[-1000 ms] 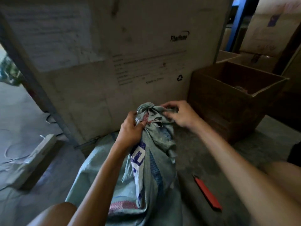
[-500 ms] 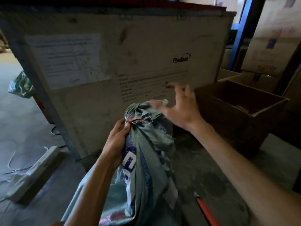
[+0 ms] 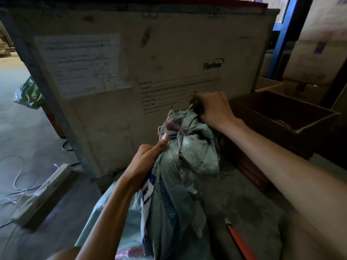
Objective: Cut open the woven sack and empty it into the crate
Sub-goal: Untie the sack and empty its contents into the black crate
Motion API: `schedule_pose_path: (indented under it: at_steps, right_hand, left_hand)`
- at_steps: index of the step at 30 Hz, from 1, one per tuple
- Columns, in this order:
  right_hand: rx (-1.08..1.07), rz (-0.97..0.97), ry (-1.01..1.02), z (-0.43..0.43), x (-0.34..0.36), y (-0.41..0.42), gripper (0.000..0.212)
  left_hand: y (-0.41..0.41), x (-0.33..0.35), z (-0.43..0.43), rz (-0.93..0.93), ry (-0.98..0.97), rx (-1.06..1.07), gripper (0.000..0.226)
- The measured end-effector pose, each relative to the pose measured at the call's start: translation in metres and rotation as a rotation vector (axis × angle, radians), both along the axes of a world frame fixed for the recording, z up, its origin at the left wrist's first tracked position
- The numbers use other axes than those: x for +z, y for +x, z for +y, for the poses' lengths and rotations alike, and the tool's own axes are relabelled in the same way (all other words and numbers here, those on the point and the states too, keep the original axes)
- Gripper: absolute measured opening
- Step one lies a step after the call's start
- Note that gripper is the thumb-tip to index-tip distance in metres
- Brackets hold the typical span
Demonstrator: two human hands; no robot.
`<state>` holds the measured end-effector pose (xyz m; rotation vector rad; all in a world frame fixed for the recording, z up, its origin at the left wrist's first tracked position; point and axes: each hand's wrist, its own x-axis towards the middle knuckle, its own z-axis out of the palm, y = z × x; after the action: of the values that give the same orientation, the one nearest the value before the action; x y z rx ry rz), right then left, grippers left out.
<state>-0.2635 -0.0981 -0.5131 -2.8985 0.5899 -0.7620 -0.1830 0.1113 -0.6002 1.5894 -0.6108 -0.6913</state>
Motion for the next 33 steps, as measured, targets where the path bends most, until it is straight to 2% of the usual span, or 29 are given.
schedule_pose_path:
  at_steps: [2,3,5,6,8,10,11,13,15,17,19,21,23,25,27,28,30,32,33]
  right_hand:
    - [-0.064,-0.128,-0.001,0.015,-0.014,0.000,0.040]
    - [-0.097,-0.275,-0.004,0.024,-0.019,-0.004,0.039]
    - [-0.102,-0.601,-0.058,0.046,-0.031,-0.014,0.028]
    - [-0.090,-0.662,-0.103,0.060,-0.038,-0.018,0.022]
    - [-0.082,-0.499,-0.123,0.082,-0.054,-0.018,0.026]
    - [-0.177,-0.220,0.010,0.089,-0.065,-0.010,0.042]
    - [-0.229,-0.149,0.095,0.086,-0.066,-0.005,0.045]
    - [-0.251,-0.163,0.228,0.074,-0.066,0.003,0.036]
    - [-0.201,-0.182,0.238,0.065,-0.063,0.005,0.023]
    - [-0.090,-0.132,0.230,0.058,-0.060,0.001,0.015]
    - [0.070,-0.105,0.290,0.051,-0.056,-0.009,0.013]
    - [0.266,-0.136,0.524,0.040,-0.044,-0.022,0.008]
    - [0.354,-0.254,0.777,0.027,-0.028,-0.035,0.020]
    - [0.276,-0.465,0.954,0.011,-0.016,-0.043,0.021]
    - [0.117,-0.597,1.062,0.000,-0.012,-0.043,0.018]
    - [0.051,-0.611,1.124,0.000,-0.014,-0.043,0.020]
    - [0.008,-0.529,1.371,0.009,-0.026,-0.044,0.030]
    - [0.100,-0.388,1.597,0.025,-0.040,-0.048,0.049]
    - [0.195,-0.325,1.647,0.034,-0.048,-0.049,0.049]
  left_hand:
    - [0.001,-0.004,-0.002,0.072,-0.021,0.148,0.054]
    - [0.004,-0.007,-0.002,0.092,-0.025,0.253,0.045]
    - [0.008,-0.010,-0.003,0.090,-0.012,0.400,0.048]
    - [0.009,-0.010,-0.003,0.076,-0.007,0.426,0.052]
    - [0.006,-0.007,-0.004,0.062,-0.049,0.412,0.052]
    - [0.002,-0.004,-0.006,0.025,-0.121,0.340,0.051]
    - [-0.001,-0.003,-0.006,-0.022,-0.148,0.300,0.055]
    - [-0.005,-0.006,-0.007,-0.077,-0.207,0.236,0.065]
    - [-0.003,-0.009,-0.006,-0.079,-0.236,0.188,0.054]
    - [0.005,-0.007,-0.004,-0.034,-0.185,0.199,0.039]
    - [0.019,-0.001,0.001,0.041,-0.128,0.264,0.042]
    - [0.034,0.004,0.008,0.143,-0.100,0.339,0.039]
    - [0.043,0.008,0.016,0.333,-0.117,0.338,0.032]
    - [0.045,0.011,0.024,0.476,-0.184,0.332,0.032]
    - [0.049,0.011,0.031,0.524,-0.291,0.351,0.037]
    - [0.051,0.011,0.032,0.539,-0.347,0.357,0.042]
    - [0.051,0.010,0.034,0.553,-0.424,0.319,0.050]
    - [0.042,0.015,0.031,0.542,-0.447,0.232,0.056]
    - [0.037,0.018,0.028,0.492,-0.446,0.173,0.058]
